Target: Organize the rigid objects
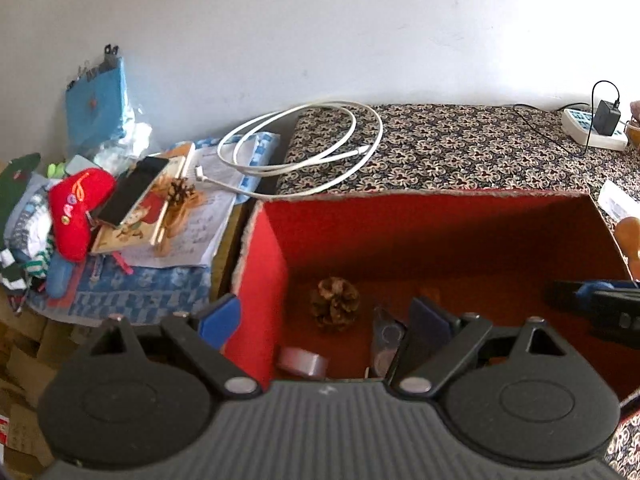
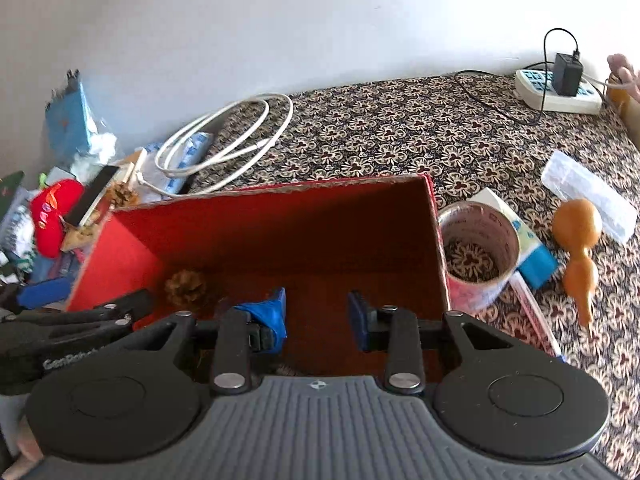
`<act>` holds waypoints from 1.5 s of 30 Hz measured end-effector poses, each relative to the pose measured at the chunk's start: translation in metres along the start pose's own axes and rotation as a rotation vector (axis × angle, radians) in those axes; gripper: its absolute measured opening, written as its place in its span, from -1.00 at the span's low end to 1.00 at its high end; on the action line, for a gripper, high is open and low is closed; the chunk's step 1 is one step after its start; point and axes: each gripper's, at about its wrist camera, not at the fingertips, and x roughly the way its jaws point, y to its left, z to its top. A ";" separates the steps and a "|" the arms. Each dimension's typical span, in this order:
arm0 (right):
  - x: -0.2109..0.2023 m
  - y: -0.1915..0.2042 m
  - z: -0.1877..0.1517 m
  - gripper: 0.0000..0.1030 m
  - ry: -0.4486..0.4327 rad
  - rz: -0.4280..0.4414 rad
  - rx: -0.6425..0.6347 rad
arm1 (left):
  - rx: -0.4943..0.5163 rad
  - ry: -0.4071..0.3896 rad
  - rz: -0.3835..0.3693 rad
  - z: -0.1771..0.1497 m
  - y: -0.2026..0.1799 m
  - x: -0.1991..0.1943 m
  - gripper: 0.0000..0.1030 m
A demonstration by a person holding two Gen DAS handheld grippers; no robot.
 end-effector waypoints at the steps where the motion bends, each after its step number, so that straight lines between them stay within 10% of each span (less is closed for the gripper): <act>1: 0.005 0.001 0.001 -0.68 0.010 -0.004 -0.008 | 0.005 -0.002 0.004 0.000 -0.001 0.004 0.78; 45: 0.037 0.002 -0.003 -0.69 0.018 0.082 -0.031 | 0.054 0.079 -0.008 0.011 -0.011 0.062 0.86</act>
